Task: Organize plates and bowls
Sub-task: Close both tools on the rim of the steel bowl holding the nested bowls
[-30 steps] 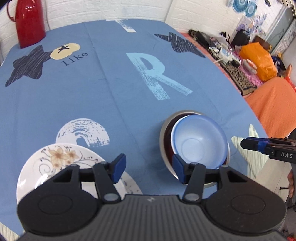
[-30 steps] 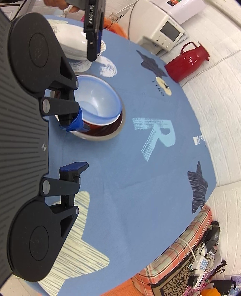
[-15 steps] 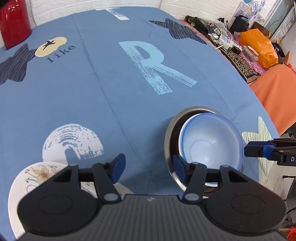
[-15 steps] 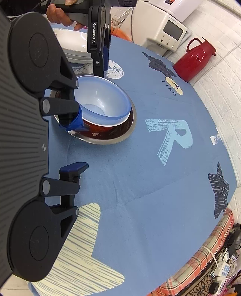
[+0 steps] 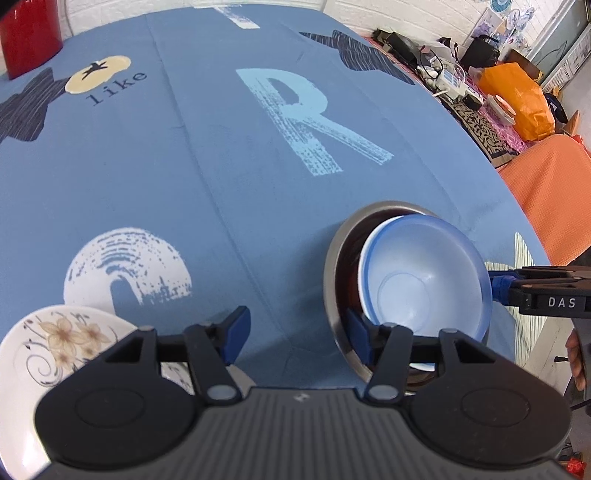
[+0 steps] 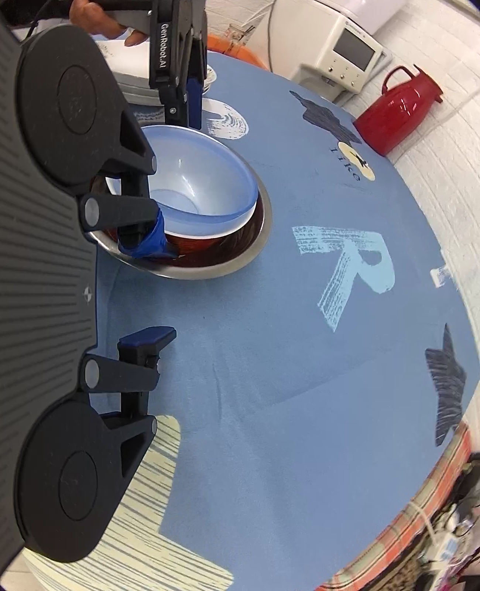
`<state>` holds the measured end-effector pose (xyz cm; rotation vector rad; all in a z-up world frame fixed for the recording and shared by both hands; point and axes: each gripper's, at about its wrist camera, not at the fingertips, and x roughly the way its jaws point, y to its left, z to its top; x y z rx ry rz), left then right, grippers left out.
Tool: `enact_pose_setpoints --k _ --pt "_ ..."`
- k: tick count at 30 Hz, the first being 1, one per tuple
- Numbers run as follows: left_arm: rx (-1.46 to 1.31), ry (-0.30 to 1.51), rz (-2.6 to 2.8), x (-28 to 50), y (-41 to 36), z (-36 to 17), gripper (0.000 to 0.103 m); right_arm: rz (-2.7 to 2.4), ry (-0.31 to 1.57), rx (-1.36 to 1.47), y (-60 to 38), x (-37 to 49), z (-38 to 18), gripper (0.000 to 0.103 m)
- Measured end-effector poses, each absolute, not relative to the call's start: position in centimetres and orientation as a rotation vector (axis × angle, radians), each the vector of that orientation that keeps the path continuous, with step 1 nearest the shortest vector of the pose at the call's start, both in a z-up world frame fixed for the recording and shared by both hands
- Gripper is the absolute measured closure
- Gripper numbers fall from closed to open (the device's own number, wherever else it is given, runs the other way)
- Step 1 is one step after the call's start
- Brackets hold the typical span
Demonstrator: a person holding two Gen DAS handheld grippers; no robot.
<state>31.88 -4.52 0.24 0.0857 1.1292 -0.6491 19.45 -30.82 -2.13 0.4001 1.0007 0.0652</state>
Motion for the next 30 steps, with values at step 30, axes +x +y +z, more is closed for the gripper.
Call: enact_pose_setpoints --k 30 --pt "0.033 1.114 -0.62 31.1 -4.0 0.0 0.052 0.101 1.062 0.318 -30.1 21.1 -1.8 0.083"
